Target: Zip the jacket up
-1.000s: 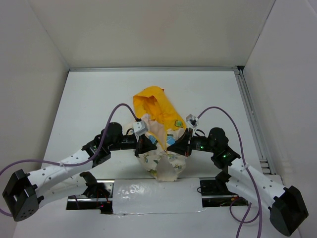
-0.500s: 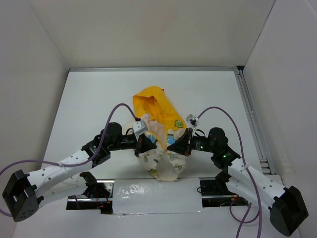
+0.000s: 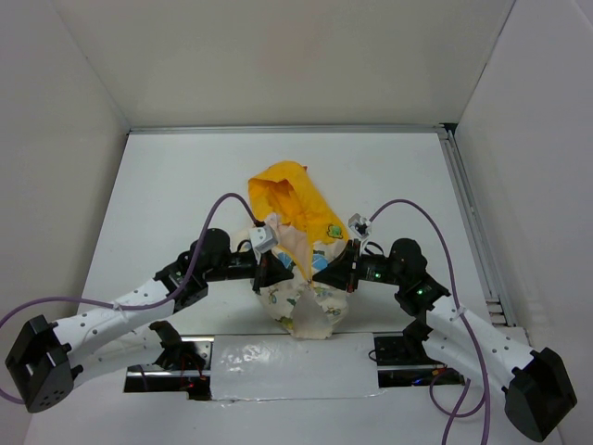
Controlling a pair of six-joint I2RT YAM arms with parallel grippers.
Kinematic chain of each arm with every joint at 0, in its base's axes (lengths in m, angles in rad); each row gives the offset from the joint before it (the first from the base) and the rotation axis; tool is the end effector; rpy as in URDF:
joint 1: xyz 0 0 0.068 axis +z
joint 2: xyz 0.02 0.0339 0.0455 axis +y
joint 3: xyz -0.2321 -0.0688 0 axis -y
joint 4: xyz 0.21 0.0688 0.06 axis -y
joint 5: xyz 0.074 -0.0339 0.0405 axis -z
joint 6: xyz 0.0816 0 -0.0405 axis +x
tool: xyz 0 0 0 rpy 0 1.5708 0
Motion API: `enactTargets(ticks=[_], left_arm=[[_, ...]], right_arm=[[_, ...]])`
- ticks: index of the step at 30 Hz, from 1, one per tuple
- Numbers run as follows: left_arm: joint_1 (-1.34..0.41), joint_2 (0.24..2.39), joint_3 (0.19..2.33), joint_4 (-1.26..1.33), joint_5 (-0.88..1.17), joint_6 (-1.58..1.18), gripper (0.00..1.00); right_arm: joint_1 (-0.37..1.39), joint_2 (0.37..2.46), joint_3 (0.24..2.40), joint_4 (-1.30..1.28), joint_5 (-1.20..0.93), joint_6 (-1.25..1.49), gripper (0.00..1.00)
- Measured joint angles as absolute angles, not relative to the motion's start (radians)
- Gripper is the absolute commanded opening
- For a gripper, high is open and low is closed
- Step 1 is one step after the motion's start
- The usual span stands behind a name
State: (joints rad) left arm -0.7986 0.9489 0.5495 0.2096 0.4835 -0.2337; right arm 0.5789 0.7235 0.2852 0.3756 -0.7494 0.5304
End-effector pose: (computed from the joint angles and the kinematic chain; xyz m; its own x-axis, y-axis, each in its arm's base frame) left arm 0.1439 -0.2021 0.2482 -0.3487 0.0642 -0.9350 0.8964 0.3141 -0.3127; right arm 0.1329 0.1533 0.2240 -0.5358 0.0923 -0.8393 -0.8099 0.2251 0.5417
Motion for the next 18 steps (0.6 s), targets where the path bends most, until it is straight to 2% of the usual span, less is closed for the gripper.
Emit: enactTargets(ticks=[18], left_arm=[[-0.799,0.95,0.55,0.21,0.514,-0.233,0.0]], right_arm=[[0.579,0.757,0.285,0.406,-0.751,0.538,0.0]])
